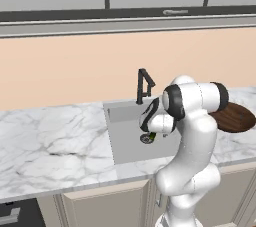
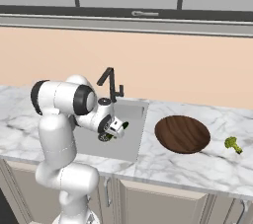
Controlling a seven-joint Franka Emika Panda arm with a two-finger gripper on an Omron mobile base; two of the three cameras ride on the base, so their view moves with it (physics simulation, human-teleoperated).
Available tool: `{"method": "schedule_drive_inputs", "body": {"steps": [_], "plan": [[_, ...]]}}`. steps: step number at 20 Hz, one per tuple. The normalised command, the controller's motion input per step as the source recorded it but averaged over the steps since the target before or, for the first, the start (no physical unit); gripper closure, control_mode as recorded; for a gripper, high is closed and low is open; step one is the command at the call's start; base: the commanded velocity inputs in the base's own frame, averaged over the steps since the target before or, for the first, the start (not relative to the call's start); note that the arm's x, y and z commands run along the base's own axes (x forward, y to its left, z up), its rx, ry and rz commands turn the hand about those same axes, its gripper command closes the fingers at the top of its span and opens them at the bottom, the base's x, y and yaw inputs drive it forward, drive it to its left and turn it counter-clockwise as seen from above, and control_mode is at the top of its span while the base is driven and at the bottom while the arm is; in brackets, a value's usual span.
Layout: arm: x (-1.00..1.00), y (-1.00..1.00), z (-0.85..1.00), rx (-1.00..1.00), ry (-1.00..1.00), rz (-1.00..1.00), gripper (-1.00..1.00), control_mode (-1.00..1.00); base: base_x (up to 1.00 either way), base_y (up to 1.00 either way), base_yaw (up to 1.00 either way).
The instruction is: Pick the cucumber from the sink and place it in the bowl. Then pick the bowl and place it in the microwave. Then close the microwave door and press the start button.
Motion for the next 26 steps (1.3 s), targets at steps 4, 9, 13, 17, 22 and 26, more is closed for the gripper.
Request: {"method": "schedule_drive_inputs", "body": {"steps": [4, 9, 13, 17, 22, 26], "plan": [[0.23, 0.00, -0.37, 0.00, 0.00, 0.00, -1.00, -1.00, 0.00, 0.00, 0.00], [0.28, 0.00, -0.22, 0.00, 0.00, 0.00, -1.00, -1.00, 0.00, 0.00, 0.00], [0.35, 0.00, -0.12, 0.00, 0.00, 0.00, -1.00, -1.00, 0.00, 0.00, 0.00], [0.37, 0.00, -0.14, 0.00, 0.00, 0.00, -1.00, -1.00, 0.00, 0.00, 0.00], [0.01, 0.05, -0.06, -0.04, 0.00, 0.00, 1.00, -1.00, 0.00, 0.00, 0.00], [-0.18, 0.06, 0.04, -0.04, -0.06, -0.01, 1.00, -1.00, 0.00, 0.00, 0.00]]}}
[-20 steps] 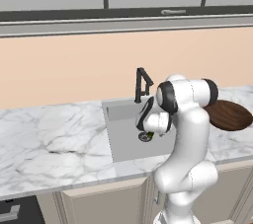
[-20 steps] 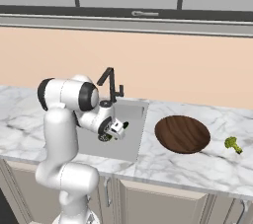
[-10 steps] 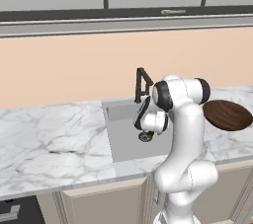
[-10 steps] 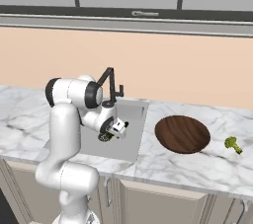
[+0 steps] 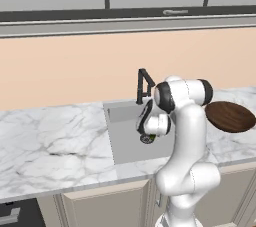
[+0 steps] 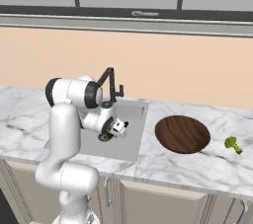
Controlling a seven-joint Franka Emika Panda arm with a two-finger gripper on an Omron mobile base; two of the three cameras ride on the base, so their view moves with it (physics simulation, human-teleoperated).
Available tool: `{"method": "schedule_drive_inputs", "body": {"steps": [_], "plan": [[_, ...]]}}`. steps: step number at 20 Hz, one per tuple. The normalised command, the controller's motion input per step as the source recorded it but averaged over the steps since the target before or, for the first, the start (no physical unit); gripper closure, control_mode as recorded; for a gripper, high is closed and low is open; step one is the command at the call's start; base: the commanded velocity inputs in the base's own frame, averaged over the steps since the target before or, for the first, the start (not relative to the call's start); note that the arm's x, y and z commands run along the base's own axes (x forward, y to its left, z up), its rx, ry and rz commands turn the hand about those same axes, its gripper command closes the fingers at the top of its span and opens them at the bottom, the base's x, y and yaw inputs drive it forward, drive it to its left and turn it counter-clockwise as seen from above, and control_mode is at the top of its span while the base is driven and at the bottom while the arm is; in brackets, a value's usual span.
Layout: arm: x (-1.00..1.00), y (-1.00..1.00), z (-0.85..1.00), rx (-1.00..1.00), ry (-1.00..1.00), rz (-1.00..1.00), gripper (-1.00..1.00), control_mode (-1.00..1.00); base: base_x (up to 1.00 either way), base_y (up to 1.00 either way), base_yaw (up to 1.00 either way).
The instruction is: Pick the cucumber from the sink and place it in the bowl. Then pick the bowl and place it in the microwave. Then close the microwave door and press the start button.
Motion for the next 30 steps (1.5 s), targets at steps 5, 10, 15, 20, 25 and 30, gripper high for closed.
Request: {"method": "schedule_drive_inputs", "body": {"steps": [5, 10, 15, 20, 25, 30], "plan": [[-0.50, 0.00, 0.56, 0.00, -0.06, 0.00, 1.00, -1.00, 0.00, 0.00, 0.00], [-0.43, 0.00, 1.00, 0.00, 0.01, -0.01, 1.00, -1.00, 0.00, 0.00, 0.00], [-0.51, 0.00, 1.00, 0.01, 0.12, -0.09, 1.00, -1.00, 0.00, 0.00, 0.00], [-0.50, -0.04, 1.00, 0.02, 0.22, -0.16, 1.00, -1.00, 0.00, 0.00, 0.00], [-0.60, -0.33, 1.00, 0.03, 0.21, -0.20, 1.00, -1.00, 0.00, 0.00, 0.00], [-0.70, -0.67, 0.98, 0.02, 0.06, -0.15, 1.00, -1.00, 0.00, 0.00, 0.00]]}}
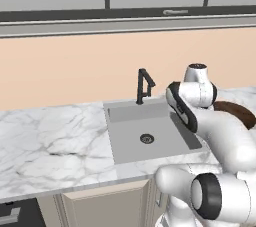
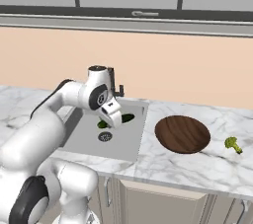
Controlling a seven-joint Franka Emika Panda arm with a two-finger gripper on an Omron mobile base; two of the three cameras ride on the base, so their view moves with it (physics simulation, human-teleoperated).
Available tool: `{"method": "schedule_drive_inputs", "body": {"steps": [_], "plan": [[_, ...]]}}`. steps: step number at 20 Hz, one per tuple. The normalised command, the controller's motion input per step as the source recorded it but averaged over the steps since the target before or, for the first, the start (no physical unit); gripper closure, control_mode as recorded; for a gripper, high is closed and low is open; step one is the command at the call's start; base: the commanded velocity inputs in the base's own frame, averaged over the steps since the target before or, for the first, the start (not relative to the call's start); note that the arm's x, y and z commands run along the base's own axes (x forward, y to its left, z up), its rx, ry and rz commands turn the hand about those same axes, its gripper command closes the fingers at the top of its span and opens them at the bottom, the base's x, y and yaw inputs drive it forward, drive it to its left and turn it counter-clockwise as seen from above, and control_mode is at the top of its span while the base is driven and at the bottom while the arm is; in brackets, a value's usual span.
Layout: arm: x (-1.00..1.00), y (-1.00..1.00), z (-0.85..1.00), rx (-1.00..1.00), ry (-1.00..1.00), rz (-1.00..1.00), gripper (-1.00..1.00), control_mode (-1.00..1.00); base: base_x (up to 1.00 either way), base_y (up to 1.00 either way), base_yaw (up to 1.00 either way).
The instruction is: Pick the cucumber from the sink and place it in the bowl. Then pick the bowl and place it in the microwave. Then close the microwave door and press the start button.
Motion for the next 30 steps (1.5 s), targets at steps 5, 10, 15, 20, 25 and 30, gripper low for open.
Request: {"method": "schedule_drive_inputs", "body": {"steps": [5, 10, 15, 20, 25, 30], "plan": [[-0.29, -0.94, 0.60, 0.00, 0.00, -0.04, 1.00, -1.00, 0.00, 0.00, 0.00], [0.00, -1.00, 0.01, 0.00, 0.00, 0.03, 1.00, -1.00, 0.00, 0.00, 0.00], [0.36, -1.00, -0.15, 0.00, 0.05, 0.00, 1.00, -1.00, 0.00, 0.00, 0.00], [0.50, -0.78, -0.43, 0.00, 0.10, 0.18, 1.00, -1.00, 0.00, 0.00, 0.00], [0.48, -0.52, -0.39, -0.03, 0.08, 0.30, 1.00, -1.00, 0.00, 0.00, 0.00], [0.37, -0.24, -0.41, 0.00, 0.06, 0.23, 1.00, -1.00, 0.00, 0.00, 0.00]]}}
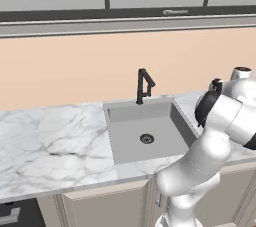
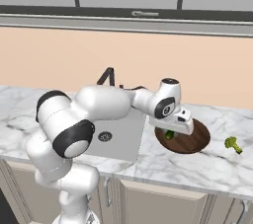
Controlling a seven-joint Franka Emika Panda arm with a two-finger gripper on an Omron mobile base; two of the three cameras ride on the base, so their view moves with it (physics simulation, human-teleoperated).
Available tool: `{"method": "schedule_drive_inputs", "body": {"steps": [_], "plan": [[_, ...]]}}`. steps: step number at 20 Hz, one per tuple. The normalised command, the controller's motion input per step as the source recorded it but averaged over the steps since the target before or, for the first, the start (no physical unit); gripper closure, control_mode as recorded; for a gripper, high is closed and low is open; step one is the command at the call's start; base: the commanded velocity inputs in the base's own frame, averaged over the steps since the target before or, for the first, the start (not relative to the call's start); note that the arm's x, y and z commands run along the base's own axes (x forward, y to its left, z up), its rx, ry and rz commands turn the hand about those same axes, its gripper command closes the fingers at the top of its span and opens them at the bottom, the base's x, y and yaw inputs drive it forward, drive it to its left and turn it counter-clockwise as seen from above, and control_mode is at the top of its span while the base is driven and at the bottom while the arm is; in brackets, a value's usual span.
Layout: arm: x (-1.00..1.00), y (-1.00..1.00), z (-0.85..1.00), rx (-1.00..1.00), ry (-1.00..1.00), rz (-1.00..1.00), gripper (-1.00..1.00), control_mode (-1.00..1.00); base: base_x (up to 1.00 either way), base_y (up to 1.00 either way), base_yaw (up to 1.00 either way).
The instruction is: Pick the cucumber from the sink and place it in the bowl. Then pick the bowl and place it in the microwave. Then close the microwave door and press the start button.
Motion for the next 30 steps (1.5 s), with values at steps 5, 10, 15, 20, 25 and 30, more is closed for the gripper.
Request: {"method": "schedule_drive_inputs", "body": {"steps": [5, 10, 15, 20, 25, 30], "plan": [[0.25, -0.13, -0.45, 0.00, 0.00, 0.18, 1.00, -1.00, 0.00, 0.00, 0.00], [0.04, -0.15, -0.39, 0.00, 0.00, 0.15, 1.00, -1.00, 0.00, 0.00, 0.00], [0.00, -0.22, -0.10, 0.00, 0.00, 0.14, -1.00, -1.00, 0.00, 0.00, 0.00], [0.01, -0.23, 0.47, 0.00, 0.00, 0.09, -1.00, -1.00, 0.00, 0.00, 0.00], [-0.34, 0.23, 0.50, 0.00, 0.00, 0.07, -1.00, -1.00, 0.00, 0.00, 0.00], [-0.64, 1.00, -0.15, -0.20, -0.01, 0.16, -1.00, -1.00, 0.00, 0.00, 0.00]]}}
